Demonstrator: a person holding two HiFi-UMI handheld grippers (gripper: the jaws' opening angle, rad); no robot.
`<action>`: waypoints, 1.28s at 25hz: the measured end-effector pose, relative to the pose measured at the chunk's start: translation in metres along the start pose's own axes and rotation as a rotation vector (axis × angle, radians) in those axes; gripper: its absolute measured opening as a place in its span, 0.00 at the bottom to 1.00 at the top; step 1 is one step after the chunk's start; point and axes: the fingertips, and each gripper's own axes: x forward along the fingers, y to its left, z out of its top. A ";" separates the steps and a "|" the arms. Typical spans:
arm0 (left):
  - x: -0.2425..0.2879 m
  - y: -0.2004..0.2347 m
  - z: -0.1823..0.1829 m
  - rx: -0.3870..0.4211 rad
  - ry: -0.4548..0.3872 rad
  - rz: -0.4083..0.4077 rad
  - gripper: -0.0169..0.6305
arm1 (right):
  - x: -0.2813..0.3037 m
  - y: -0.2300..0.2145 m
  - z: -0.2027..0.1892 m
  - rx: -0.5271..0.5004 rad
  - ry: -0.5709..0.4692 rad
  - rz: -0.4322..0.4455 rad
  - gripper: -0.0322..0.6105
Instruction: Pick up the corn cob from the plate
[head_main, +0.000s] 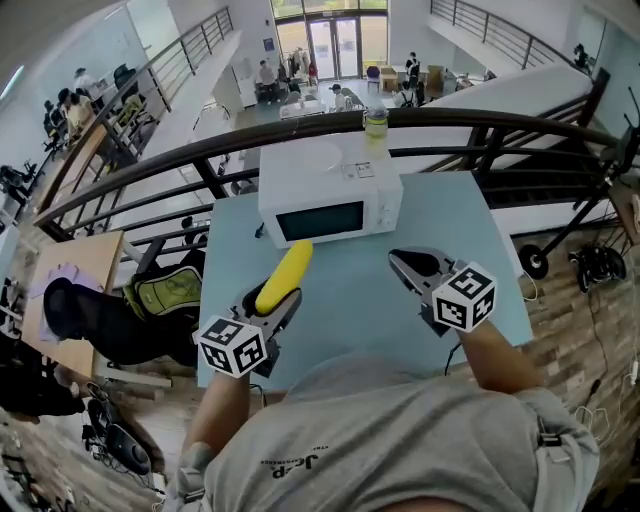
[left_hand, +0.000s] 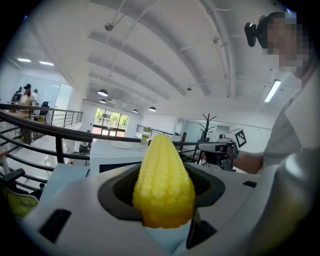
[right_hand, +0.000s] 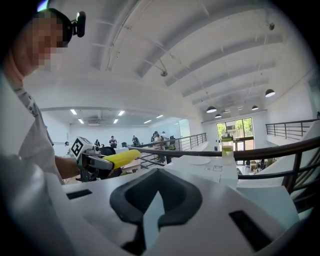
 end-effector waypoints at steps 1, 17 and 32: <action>-0.003 0.006 -0.006 -0.005 0.006 -0.005 0.42 | 0.006 0.003 -0.006 0.007 0.011 -0.004 0.07; 0.011 0.025 -0.101 -0.011 0.134 0.051 0.42 | 0.040 -0.007 -0.104 0.122 0.171 0.026 0.07; 0.031 0.004 -0.124 -0.006 0.183 0.063 0.42 | 0.014 -0.031 -0.146 0.185 0.228 0.016 0.07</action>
